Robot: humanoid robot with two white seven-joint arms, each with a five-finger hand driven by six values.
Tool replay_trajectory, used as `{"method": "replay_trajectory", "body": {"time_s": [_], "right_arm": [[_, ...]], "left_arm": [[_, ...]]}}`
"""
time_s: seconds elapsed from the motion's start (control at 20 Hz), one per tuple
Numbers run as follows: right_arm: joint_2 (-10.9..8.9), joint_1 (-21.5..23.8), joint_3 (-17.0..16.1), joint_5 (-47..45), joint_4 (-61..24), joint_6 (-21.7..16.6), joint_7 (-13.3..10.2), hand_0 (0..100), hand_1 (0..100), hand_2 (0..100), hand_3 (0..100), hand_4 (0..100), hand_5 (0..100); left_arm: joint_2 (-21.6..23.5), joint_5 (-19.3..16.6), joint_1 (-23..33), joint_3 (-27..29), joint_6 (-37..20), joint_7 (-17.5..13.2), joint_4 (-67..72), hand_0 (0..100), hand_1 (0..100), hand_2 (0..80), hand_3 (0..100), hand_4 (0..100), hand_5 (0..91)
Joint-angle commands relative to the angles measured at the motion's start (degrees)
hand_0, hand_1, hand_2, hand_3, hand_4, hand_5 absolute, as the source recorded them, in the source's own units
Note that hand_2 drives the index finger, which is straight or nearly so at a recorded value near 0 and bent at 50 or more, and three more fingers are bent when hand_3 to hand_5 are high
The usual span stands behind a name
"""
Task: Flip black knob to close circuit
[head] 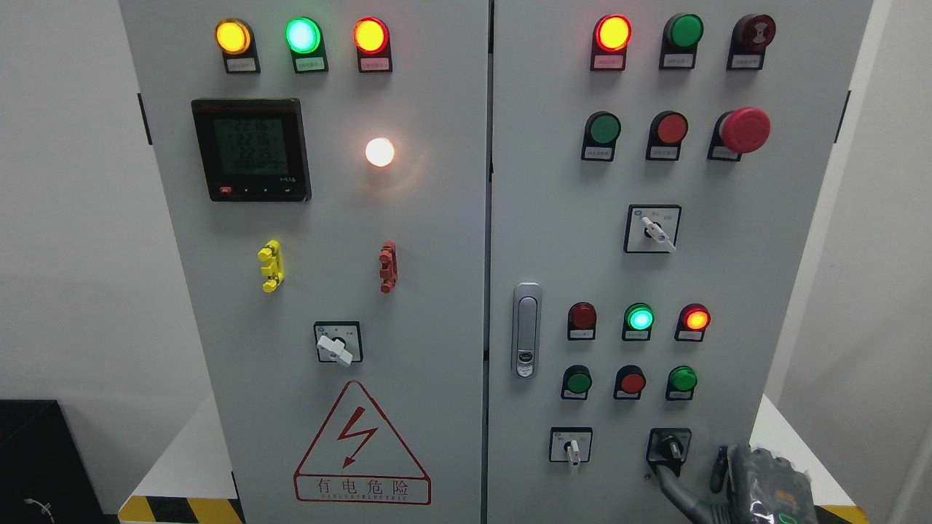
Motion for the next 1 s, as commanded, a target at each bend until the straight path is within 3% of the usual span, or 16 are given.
{"method": "replay_trajectory", "body": {"time_s": [0.0,0.25,0.65,0.95], "right_arm": [[-0.01,0.9,2.6,-1.2,-1.2,0.2,-0.3,4,17,76,95,76,76],[-0.01,2.4,3.0,-1.9,-3.3,0.0,-0.2,4,17,75,94,76,76],[-0.01,6.9,3.6,-12.5,-10.1,0.2,-0.2,4,16,70,90,73,72],[-0.36,15.2,4.7,-28.7,-16.3,0.0,-0.4,1,16,53,79,63,54]], "left_arm": [[0.0,-1.2,0.0,-1.1,0.0,0.0,1.2,0,0,0.0,0,0,0.0],[0.0,-1.2,0.0,-1.1,0.0,0.0,1.2,0,0,0.0,0,0,0.0],[0.0,-1.2,0.0,-1.1,0.0,0.0,1.3,0,0,0.0,0,0,0.0],[0.0,-1.2,0.0,-1.1,0.0,0.0,1.2,0,0,0.0,0,0,0.0]]}}
